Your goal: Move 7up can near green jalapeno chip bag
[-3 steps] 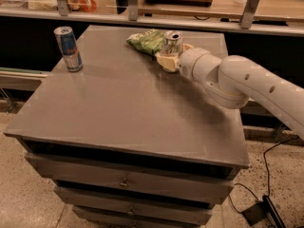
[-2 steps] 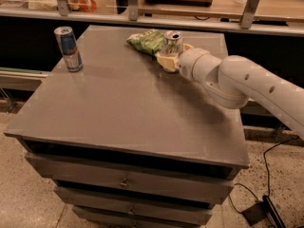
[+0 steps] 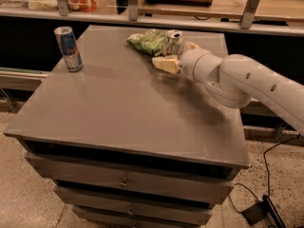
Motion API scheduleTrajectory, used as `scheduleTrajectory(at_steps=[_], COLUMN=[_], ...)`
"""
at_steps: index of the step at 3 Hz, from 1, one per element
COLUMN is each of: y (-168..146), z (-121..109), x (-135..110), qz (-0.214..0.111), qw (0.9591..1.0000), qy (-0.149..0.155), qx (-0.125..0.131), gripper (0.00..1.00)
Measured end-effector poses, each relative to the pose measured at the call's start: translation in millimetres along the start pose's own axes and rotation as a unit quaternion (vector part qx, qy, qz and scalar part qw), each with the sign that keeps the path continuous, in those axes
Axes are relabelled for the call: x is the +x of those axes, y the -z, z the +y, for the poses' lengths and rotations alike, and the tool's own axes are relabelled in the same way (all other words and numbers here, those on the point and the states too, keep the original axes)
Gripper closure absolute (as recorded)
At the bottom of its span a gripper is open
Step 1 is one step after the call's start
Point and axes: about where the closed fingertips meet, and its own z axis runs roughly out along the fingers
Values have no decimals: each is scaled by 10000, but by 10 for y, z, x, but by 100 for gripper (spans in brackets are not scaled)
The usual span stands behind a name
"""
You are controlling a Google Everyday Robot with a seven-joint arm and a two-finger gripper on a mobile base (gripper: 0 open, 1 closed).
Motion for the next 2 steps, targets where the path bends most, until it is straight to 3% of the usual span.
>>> scheduleTrajectory(at_steps=[2], y=[761], z=[-170], x=[-197], qz=[550], qw=[9980], qy=[250], qx=[159], gripper=[0])
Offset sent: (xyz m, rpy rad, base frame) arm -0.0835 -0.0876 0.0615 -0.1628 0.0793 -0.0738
